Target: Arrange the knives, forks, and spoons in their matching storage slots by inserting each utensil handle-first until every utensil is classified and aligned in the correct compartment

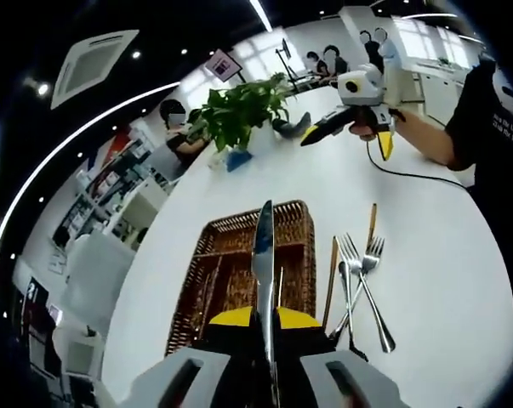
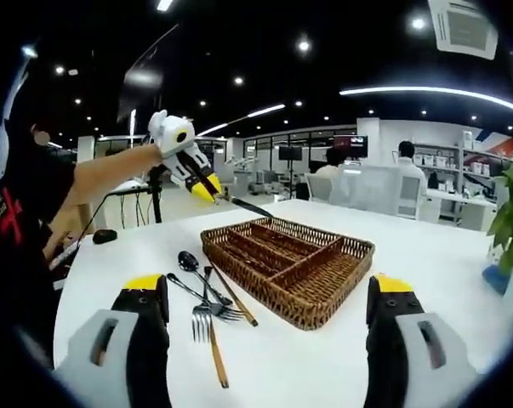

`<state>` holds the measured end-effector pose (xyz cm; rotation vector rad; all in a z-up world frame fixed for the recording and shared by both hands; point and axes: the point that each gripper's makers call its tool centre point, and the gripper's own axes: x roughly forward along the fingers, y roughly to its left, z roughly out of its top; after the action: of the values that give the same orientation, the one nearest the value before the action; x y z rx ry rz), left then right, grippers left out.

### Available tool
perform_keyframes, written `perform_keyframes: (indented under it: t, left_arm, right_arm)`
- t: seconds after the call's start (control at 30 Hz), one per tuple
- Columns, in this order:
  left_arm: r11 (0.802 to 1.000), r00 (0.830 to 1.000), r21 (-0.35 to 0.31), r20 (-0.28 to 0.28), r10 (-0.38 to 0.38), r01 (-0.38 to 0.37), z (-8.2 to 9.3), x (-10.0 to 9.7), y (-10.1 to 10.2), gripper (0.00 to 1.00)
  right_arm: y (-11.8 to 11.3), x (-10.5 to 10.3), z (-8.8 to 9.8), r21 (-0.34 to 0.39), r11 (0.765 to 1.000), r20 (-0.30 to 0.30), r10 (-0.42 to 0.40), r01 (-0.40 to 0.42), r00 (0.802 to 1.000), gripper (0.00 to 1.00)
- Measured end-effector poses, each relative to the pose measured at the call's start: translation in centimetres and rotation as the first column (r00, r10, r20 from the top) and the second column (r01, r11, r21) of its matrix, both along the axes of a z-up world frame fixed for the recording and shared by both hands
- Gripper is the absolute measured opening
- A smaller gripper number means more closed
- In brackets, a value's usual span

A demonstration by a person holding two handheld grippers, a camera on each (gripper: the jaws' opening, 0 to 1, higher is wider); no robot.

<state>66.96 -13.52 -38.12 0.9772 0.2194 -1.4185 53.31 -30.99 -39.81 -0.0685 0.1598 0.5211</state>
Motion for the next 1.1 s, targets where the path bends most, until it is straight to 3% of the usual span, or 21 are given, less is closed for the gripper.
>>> perform_keyframes:
  t: [0.4, 0.67, 1.1]
  left_arm:
    - [1.000, 1.000, -0.021, 0.024, -0.007, 0.008, 1.4, 2.2, -0.9, 0.06]
    - [0.999, 1.000, -0.038, 0.004, -0.018, 0.019, 0.8, 2.3, -1.4, 0.06]
    - [0.999, 0.999, -0.031, -0.034, -0.013, 0.012, -2.0, 2.8, -1.5, 0.06]
  right_arm:
    - [-2.2, 0.9, -0.3, 0.042, 0.998, -0.002, -0.048, 0.048, 0.999, 0.99]
    - [-2.4, 1.0, -0.5, 0.048, 0.997, -0.008, -0.054, 0.054, 0.999, 0.99]
    - [-2.6, 1.0, -0.6, 0.048, 0.997, -0.010, -0.068, 0.068, 0.998, 0.99]
